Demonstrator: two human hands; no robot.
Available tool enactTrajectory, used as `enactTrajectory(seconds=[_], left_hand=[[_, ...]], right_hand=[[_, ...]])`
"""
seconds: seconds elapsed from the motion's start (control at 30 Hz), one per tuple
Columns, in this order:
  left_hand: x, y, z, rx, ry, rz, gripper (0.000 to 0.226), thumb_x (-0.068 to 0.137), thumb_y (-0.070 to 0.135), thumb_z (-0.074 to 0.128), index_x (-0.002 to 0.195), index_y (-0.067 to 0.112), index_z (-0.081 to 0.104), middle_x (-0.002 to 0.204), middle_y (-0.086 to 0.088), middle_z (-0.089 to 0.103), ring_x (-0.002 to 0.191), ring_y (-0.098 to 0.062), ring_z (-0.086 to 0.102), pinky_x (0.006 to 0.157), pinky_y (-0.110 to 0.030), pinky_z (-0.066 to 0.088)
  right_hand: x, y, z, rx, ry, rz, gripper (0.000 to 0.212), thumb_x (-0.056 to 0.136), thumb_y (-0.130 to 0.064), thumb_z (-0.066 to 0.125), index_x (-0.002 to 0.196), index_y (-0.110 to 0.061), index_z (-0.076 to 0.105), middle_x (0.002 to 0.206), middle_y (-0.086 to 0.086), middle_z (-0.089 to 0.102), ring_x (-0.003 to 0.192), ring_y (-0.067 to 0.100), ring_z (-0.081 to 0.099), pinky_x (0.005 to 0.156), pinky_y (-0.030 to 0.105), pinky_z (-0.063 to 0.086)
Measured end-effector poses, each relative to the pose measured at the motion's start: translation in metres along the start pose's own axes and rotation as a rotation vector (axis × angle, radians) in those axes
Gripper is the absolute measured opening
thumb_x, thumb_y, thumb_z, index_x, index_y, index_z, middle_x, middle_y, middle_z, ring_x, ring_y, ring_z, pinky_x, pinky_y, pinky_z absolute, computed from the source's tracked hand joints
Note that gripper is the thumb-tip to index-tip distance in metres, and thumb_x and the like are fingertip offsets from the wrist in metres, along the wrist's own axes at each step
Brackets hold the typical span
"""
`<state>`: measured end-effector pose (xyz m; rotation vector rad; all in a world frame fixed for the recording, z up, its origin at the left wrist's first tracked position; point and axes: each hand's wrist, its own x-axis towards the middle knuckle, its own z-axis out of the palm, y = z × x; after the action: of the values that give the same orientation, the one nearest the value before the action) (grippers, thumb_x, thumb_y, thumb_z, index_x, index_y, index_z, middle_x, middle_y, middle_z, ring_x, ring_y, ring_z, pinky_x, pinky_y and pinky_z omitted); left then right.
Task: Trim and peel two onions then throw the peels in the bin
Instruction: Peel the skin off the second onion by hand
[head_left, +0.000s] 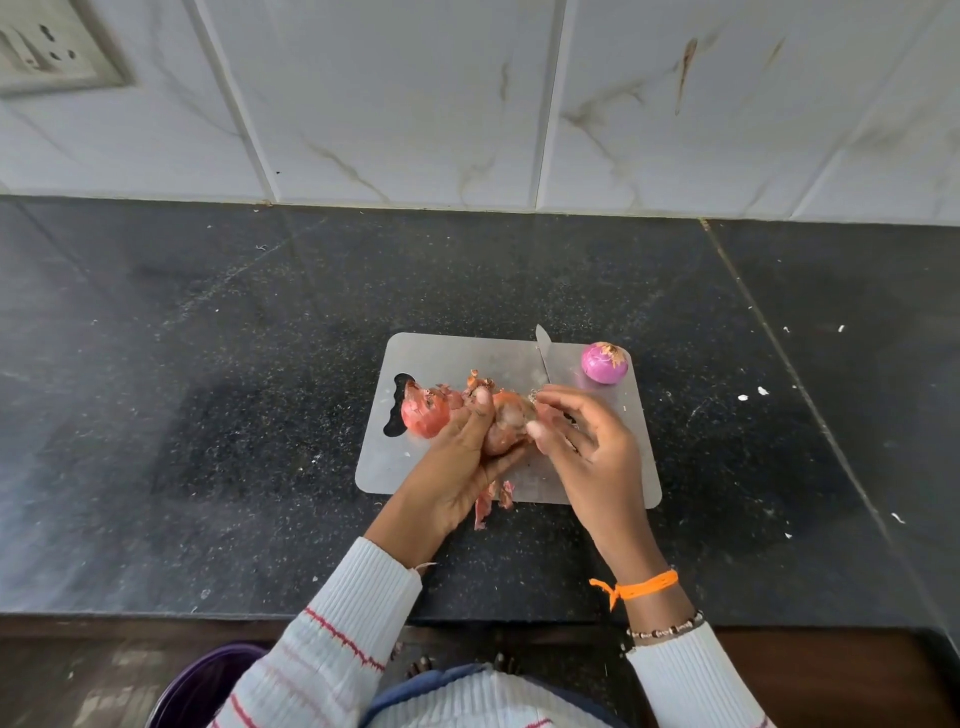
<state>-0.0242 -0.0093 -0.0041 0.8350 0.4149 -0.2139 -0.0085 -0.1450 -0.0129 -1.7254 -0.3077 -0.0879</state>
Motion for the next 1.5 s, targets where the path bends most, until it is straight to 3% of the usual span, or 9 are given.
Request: enactTrajectory(seconds=[0.2,0.37,0.5,0.67,0.73,0.8,0.87,1.17,1.5], left_hand=[[0.0,-0.003,-0.001,0.131,-0.114,-0.005,0.067,0.078,0.058,0.034,0.111,0.005,0.059,0.108,-0.014,0.068,0.104,-0.021,0.064,0.088,-0.03,0.054],[-0.002,-0.006,-0.006,0.191,-0.223,0.058,0.045,0.08,0.028,0.053,0.122,0.011,0.05,0.104,-0.006,0.062,0.098,-0.014,0.06,0.087,-0.027,0.052],[-0.002,-0.003,-0.006,0.349,-0.232,0.154,0.056,0.082,0.005,0.062,0.131,0.014,0.038,0.12,-0.016,0.058,0.109,-0.022,0.06,0.085,-0.026,0.052],[0.001,-0.006,-0.007,0.618,-0.12,0.251,0.069,0.076,0.002,0.072,0.131,0.02,0.034,0.129,-0.013,0.048,0.117,-0.02,0.054,0.097,-0.032,0.048],[0.002,-0.008,-0.007,0.825,-0.049,0.358,0.07,0.074,0.008,0.075,0.128,0.025,0.033,0.129,-0.005,0.039,0.12,-0.015,0.044,0.103,-0.026,0.04],[0.001,-0.01,-0.006,1.014,0.02,0.496,0.073,0.074,0.007,0.075,0.13,0.023,0.03,0.123,-0.001,0.033,0.116,-0.008,0.034,0.097,-0.003,0.029],[0.0,-0.011,-0.005,1.11,0.035,0.595,0.075,0.073,0.005,0.075,0.132,0.017,0.03,0.119,0.0,0.031,0.112,-0.006,0.03,0.089,0.006,0.024],[0.0,-0.015,-0.007,1.208,0.049,0.733,0.072,0.072,-0.006,0.069,0.132,0.006,0.031,0.117,-0.003,0.029,0.109,-0.003,0.029,0.091,0.003,0.025],[0.006,-0.019,-0.006,1.188,0.1,0.704,0.072,0.07,-0.006,0.071,0.13,0.002,0.032,0.112,-0.003,0.028,0.11,-0.012,0.032,0.085,0.006,0.022]], right_hand=[[-0.002,-0.001,0.009,0.149,-0.009,0.13,0.036,0.073,-0.008,0.077,0.105,-0.017,0.064,0.106,-0.001,0.068,0.101,0.009,0.064,0.083,0.024,0.053],[-0.004,-0.004,0.008,0.31,-0.012,0.162,0.029,0.079,-0.013,0.066,0.108,-0.016,0.064,0.114,0.003,0.067,0.108,0.011,0.062,0.091,0.029,0.05],[-0.003,-0.001,0.004,0.222,0.055,0.134,0.019,0.087,-0.013,0.062,0.104,-0.02,0.068,0.11,0.001,0.068,0.108,0.017,0.063,0.092,0.039,0.05],[-0.001,-0.009,-0.002,0.017,0.112,0.015,0.01,0.078,-0.007,0.072,0.087,-0.01,0.071,0.094,0.006,0.069,0.091,0.008,0.065,0.074,0.014,0.05],[-0.001,-0.014,0.001,-0.061,0.137,0.011,0.012,0.073,-0.011,0.077,0.083,-0.011,0.07,0.088,0.002,0.069,0.084,0.005,0.065,0.07,0.01,0.049],[0.0,-0.015,0.004,-0.123,0.166,0.037,0.012,0.071,-0.014,0.079,0.079,-0.012,0.069,0.084,-0.004,0.069,0.081,0.004,0.064,0.069,0.01,0.049],[0.0,-0.013,0.006,-0.131,0.19,0.097,0.011,0.072,-0.015,0.078,0.078,-0.012,0.069,0.082,-0.008,0.069,0.079,0.002,0.064,0.071,0.014,0.051],[0.001,-0.016,0.007,-0.184,0.187,0.162,0.006,0.075,-0.009,0.073,0.079,-0.01,0.07,0.074,0.0,0.07,0.067,0.006,0.067,0.061,0.021,0.056],[0.005,-0.009,0.013,-0.443,0.22,-0.118,0.012,0.067,0.004,0.071,0.066,-0.007,0.067,0.074,0.005,0.067,0.067,0.016,0.064,0.062,0.027,0.054]])
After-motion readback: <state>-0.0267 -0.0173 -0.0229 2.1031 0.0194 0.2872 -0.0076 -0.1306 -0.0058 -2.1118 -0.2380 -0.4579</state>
